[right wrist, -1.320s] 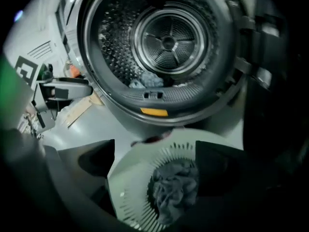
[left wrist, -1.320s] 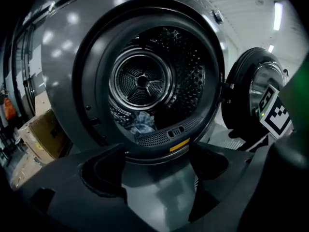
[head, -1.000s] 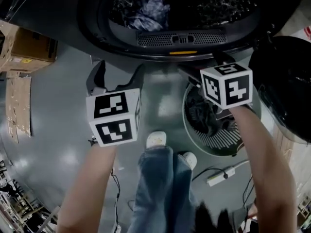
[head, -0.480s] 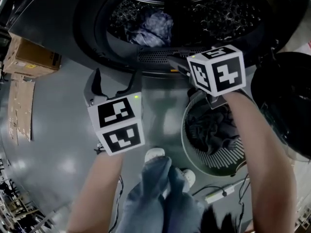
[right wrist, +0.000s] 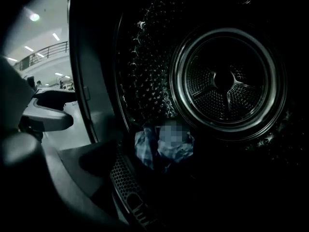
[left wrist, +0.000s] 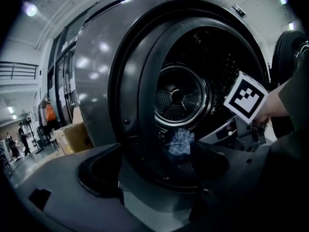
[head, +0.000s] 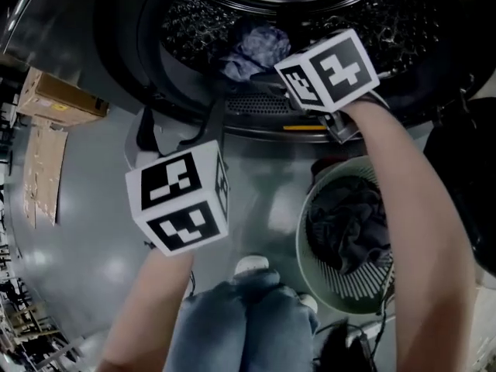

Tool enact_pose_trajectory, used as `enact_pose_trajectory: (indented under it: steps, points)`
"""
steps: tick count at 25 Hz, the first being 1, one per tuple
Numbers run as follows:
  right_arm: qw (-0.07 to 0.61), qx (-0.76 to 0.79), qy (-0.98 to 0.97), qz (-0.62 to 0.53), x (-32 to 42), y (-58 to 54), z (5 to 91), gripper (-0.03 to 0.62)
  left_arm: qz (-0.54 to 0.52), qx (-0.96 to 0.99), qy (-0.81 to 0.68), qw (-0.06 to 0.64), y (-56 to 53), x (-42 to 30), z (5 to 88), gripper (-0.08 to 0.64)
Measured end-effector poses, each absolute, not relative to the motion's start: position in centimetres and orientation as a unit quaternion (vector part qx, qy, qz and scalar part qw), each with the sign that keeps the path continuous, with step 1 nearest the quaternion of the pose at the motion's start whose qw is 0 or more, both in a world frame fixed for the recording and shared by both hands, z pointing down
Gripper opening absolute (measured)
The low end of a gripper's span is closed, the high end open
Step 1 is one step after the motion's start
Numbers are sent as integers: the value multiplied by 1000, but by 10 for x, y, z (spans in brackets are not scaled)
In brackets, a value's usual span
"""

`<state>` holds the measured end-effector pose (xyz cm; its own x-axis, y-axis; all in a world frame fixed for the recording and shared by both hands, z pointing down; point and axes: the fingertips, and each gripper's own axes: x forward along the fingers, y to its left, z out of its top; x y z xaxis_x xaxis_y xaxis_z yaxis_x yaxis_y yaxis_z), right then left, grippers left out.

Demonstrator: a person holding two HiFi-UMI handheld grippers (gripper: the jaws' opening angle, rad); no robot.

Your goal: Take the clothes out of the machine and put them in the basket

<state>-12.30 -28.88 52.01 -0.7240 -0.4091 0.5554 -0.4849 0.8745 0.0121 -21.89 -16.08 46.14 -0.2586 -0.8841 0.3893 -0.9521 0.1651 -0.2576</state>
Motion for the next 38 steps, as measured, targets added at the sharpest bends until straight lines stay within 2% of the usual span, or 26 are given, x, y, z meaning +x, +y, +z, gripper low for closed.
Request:
enact_pose_trajectory:
  steps: [9, 14, 18, 19, 20, 21, 22, 28, 32, 38]
  points:
    - [322, 191, -918, 133, -158, -326, 558, 488, 234, 567, -787, 71, -163, -230, 476, 417]
    - [406, 174, -887, 139, -170, -329, 602, 485, 246, 535, -806, 59, -167, -232, 479, 419]
    - [431, 160, -870, 175, -176, -332, 613, 474, 247, 535, -806, 52, -167, -233, 479, 419]
    - [437, 159, -866, 183, -174, -331, 615, 426, 249, 537, -805, 51, -167, -233, 480, 417]
    - [443, 160, -863, 186, -172, -329, 617, 317, 249, 538, -803, 50, -167, -232, 480, 417]
    - [446, 160, -861, 184, -170, -328, 618, 114, 249, 540, -803, 50, -166, -232, 480, 418]
    - [444, 159, -863, 181, -169, -326, 617, 66, 248, 541, -802, 50, -167, -232, 480, 418]
    - [361, 178, -903, 151, -159, -321, 585, 51, 249, 556, -790, 65, -165, -230, 481, 417]
    - [294, 203, -923, 142, -149, -309, 554, 49, 224, 575, -780, 106, -164, -229, 475, 417]
    - [224, 239, -938, 112, -125, -275, 518, 49, 239, 577, -769, 136, -162, -230, 475, 417]
